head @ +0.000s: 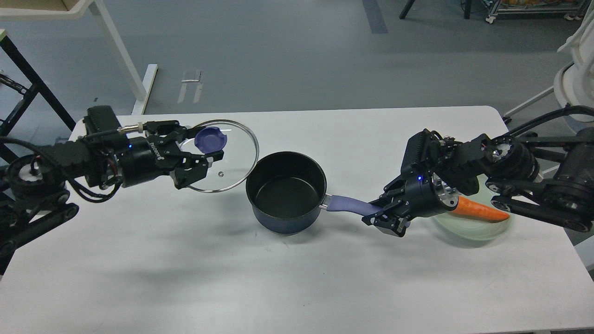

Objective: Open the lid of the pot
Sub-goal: 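Lift the glass lid off the pot with the left gripper, moving it away, then lower the glass lid onto the table beside the pot with the left gripper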

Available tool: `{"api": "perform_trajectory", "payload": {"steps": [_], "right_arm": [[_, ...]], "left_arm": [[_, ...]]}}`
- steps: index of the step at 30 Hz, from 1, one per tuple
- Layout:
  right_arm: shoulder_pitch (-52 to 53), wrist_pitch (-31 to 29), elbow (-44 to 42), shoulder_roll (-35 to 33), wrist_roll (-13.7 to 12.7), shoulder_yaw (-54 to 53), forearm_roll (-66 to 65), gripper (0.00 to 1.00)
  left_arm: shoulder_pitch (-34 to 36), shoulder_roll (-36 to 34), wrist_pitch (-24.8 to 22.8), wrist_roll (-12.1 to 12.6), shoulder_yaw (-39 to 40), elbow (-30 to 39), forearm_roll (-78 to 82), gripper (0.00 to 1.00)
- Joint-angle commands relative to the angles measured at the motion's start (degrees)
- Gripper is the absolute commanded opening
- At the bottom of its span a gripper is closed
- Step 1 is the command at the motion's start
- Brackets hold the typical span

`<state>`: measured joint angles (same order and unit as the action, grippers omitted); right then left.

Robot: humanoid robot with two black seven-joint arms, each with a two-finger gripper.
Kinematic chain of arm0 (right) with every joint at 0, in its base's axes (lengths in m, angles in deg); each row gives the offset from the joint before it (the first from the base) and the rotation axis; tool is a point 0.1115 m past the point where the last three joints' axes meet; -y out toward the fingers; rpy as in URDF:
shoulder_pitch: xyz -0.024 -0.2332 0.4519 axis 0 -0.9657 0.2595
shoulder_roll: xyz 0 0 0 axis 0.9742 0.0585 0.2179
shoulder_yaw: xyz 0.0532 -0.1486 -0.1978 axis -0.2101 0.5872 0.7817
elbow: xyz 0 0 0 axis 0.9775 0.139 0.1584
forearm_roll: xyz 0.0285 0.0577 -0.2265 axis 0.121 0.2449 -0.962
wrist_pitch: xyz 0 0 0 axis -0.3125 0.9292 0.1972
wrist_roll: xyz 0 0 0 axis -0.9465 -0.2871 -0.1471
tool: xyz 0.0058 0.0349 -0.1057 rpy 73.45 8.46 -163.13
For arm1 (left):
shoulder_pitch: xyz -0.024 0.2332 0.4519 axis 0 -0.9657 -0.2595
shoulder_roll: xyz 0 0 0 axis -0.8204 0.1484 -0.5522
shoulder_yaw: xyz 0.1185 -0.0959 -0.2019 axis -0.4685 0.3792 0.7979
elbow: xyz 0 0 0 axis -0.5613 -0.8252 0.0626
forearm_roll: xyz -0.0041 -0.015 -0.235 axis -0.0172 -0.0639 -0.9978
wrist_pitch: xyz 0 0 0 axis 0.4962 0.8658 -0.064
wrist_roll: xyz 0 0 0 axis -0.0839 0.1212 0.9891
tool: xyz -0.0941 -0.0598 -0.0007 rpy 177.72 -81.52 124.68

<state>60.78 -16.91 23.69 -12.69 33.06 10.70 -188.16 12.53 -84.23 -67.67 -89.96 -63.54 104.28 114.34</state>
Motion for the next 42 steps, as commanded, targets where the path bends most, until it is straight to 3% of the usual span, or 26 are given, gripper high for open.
{"api": "perform_trajectory", "payload": {"steps": [1,10,26,34,42], "right_arm": [[0.0,-0.1,0.0,-0.2,0.0,0.0,0.0,0.29],[0.3,-0.1,0.0,-0.1,0.0,0.0,0.0,0.29],[0.4,-0.1,0.0,0.1,0.0,0.0,0.0,0.30],[0.4,-0.1,0.0,0.2,0.0,0.1,0.0,0.31],[0.5,-0.1,0.0,0.2,0.0,0.1,0.0,0.31]], "left_arm": [[-5.9,-4.2,5.2,0.0,0.0,-0.3,-0.3,0.45],[-14.5,-5.2,10.9,0.0,0.0,-5.0,-0.3,0.46],[-16.2,-3.0,12.4,0.0,-4.4,-11.6,-0.4,0.53],[-16.3,-2.8,12.4,0.0,-4.5,-12.4,-0.3,0.73],[-16.5,-2.7,12.4,0.0,-4.5,-12.9,-0.2,0.80]]}}
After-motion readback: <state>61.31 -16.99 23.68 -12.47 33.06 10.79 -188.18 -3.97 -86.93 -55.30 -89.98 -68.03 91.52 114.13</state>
